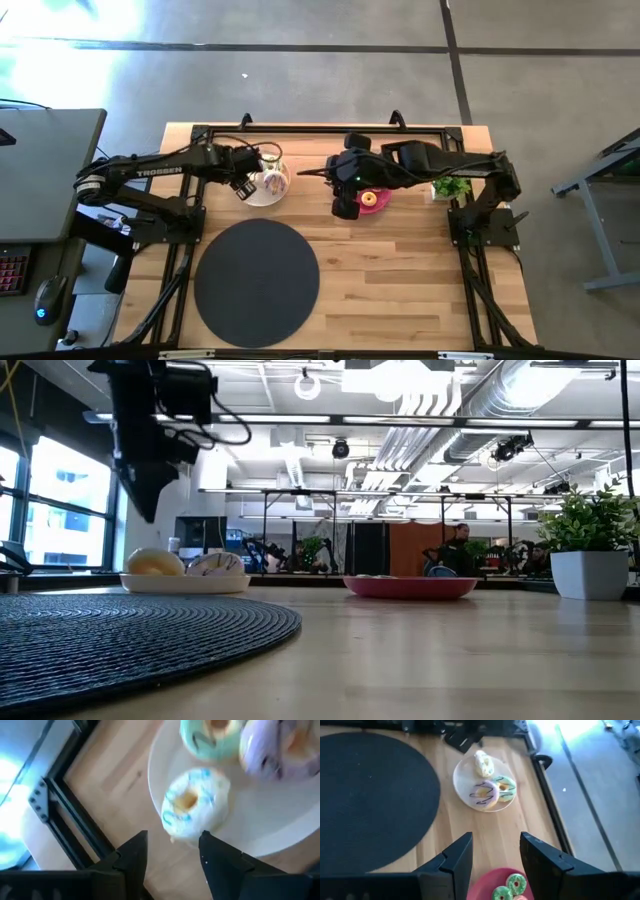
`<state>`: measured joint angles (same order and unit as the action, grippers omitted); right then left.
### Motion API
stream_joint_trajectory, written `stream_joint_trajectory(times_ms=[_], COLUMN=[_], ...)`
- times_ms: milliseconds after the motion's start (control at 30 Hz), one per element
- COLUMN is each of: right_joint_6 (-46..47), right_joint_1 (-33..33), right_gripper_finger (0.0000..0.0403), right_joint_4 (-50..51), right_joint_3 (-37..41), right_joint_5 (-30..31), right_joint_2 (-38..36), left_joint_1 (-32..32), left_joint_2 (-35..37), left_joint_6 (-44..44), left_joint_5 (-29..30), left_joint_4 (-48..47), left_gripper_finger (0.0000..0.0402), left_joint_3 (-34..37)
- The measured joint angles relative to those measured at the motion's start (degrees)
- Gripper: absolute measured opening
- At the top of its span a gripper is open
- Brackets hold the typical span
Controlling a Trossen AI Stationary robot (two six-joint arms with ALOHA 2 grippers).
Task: Pick & Place donuts
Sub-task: Return to Home Position
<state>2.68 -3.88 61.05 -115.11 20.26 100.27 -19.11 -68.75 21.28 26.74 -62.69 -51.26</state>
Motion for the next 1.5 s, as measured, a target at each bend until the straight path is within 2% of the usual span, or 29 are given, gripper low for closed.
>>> stream_joint_trajectory(times_ms=[100, 433, 633, 767, 833, 933, 1033, 1167, 1300, 1500], right_joint_6=[-0.10, -0.11, 6.30, 10.15, 10.88, 9.64, 6.85, 1.66, -0.91, -1.29], right_joint_1=[-0.52, -1.45, -1.03, -1.16, -1.54, -2.12, -2.26, -2.20, -2.13, -2.12], right_gripper_finger=[0.0153, 0.0136, 0.0117, 0.0098, 0.0087, 0.0076, 0.0070, 0.0066, 0.0066, 0.0066], right_joint_4=[1.70, 13.77, 26.64, 27.52, 23.93, 12.67, -3.93, -26.32, -44.21, -61.84], right_joint_3=[0.00, 0.02, 0.05, 4.24, 9.35, 20.77, 35.75, 55.24, 71.06, 89.66], right_joint_5=[-0.84, -0.48, 3.51, 7.56, 8.96, 8.41, 3.85, -6.10, -12.63, -13.78], right_joint_2=[0.13, -0.74, -3.25, -9.44, -14.85, -25.26, -36.58, -50.13, -60.83, -72.19], left_joint_1=[0.03, 0.03, 0.03, 0.04, 0.02, 0.02, 0.04, 0.02, 0.03, 0.04], left_joint_2=[0.01, 4.69, 10.89, 19.76, 25.03, 33.44, 41.93, 50.96, 56.35, 58.62], left_joint_6=[-1.61, -4.31, -5.13, -5.88, -6.47, -6.46, -6.64, -9.13, -11.17, -12.65], left_joint_5=[-1.07, -11.26, -9.72, -6.79, -6.89, -10.37, -14.58, -18.06, -21.35, -26.40], left_joint_4=[-0.71, -1.62, -8.73, -9.91, -8.68, -2.04, 7.80, 23.06, 36.11, 50.64], left_gripper_finger=[0.0168, 0.0168, 0.0168, 0.0168, 0.0168, 0.0168, 0.0168, 0.0168, 0.0168, 0.0168], left_joint_3=[-3.81, -18.11, -25.43, -23.53, -19.95, -12.47, -3.48, 8.88, 19.53, 31.34])
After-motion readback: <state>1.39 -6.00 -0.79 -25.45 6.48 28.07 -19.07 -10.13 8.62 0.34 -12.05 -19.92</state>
